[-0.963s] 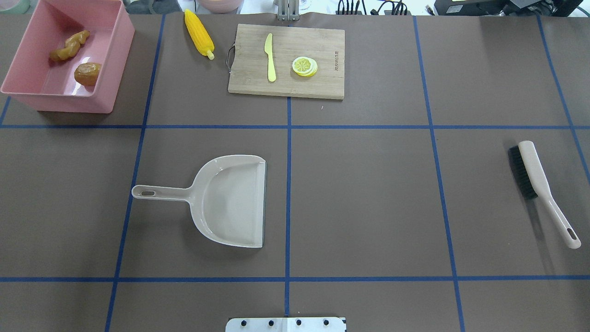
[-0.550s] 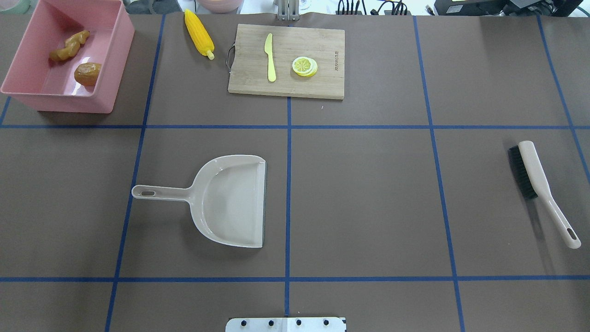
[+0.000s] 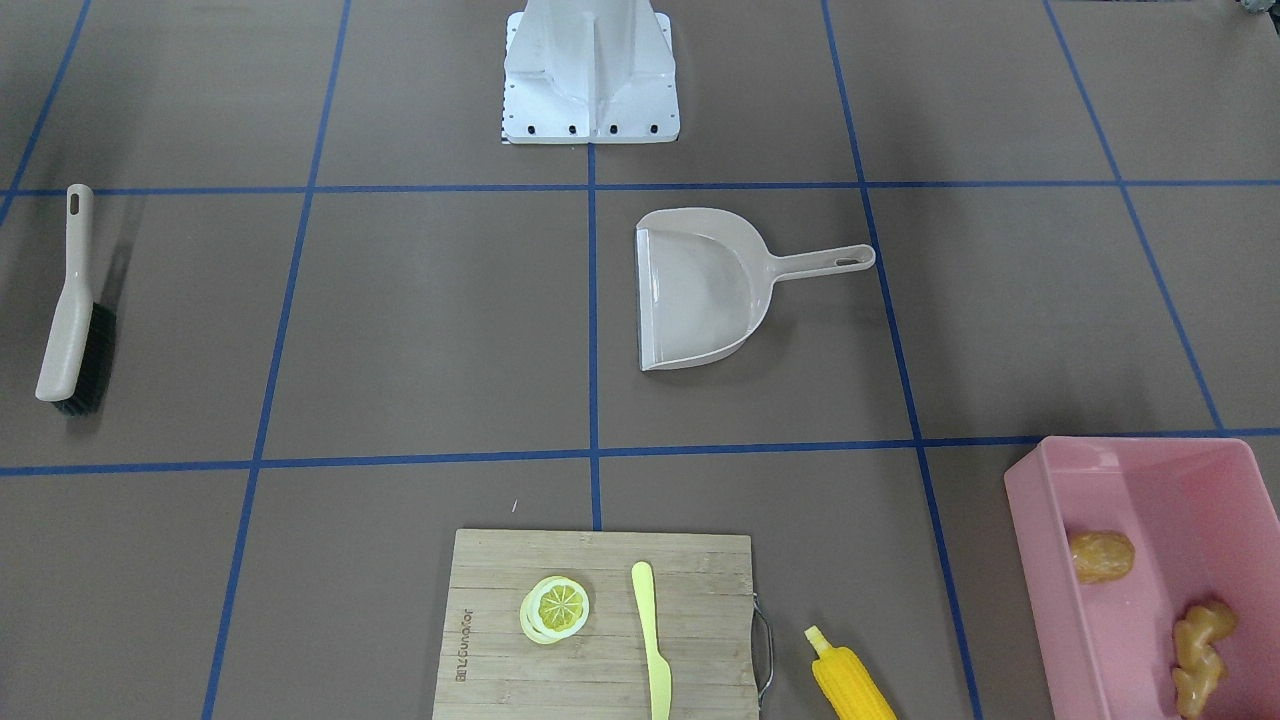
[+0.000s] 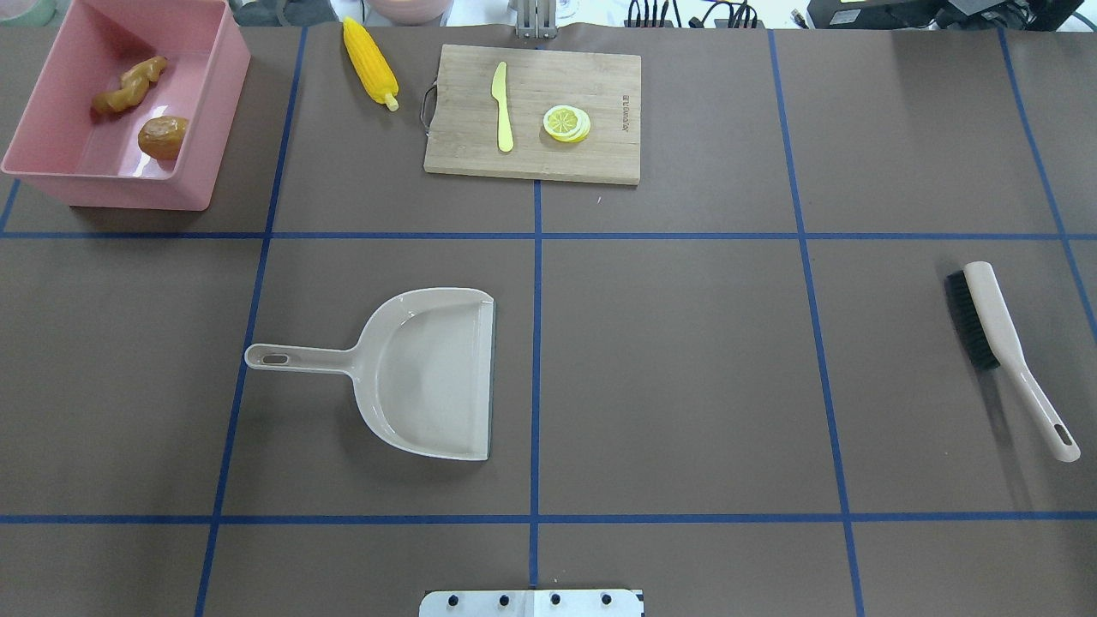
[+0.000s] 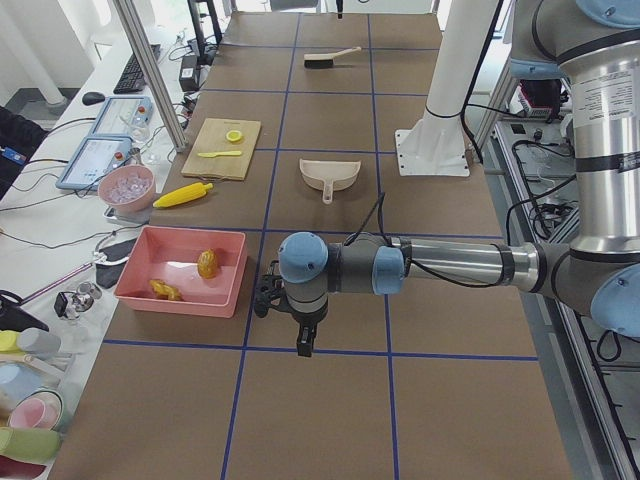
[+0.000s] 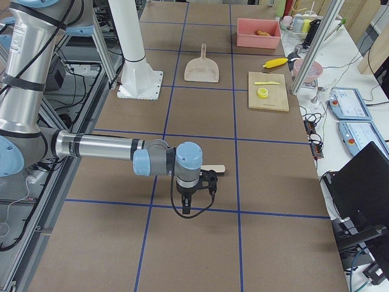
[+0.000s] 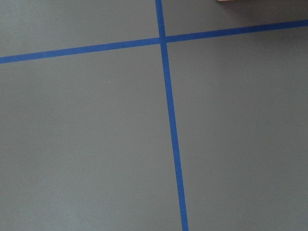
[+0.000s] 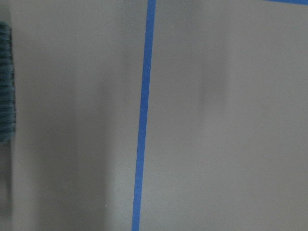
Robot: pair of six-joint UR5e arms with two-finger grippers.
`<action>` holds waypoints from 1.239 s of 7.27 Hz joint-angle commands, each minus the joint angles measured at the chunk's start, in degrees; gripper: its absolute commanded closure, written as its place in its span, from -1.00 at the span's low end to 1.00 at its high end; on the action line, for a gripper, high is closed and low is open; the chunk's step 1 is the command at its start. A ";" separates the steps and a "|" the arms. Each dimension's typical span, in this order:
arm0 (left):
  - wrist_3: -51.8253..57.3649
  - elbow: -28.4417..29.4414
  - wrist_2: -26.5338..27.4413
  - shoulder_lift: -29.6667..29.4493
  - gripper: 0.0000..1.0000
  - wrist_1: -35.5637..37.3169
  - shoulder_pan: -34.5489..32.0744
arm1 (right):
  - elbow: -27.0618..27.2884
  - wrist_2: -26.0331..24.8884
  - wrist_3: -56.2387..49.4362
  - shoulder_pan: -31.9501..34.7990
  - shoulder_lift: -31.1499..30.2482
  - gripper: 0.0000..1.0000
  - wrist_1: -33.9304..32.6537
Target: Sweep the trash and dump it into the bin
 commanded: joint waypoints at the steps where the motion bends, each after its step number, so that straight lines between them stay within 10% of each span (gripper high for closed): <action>1: 0.00 -0.04 -0.13 0.00 -0.96 0.00 0.00 | 0.07 0.05 -0.02 0.00 -0.02 -1.00 -0.04; 9: -0.09 -0.13 0.04 -0.09 -0.97 0.00 0.00 | -0.10 1.02 -0.02 0.00 -0.02 -1.00 -0.04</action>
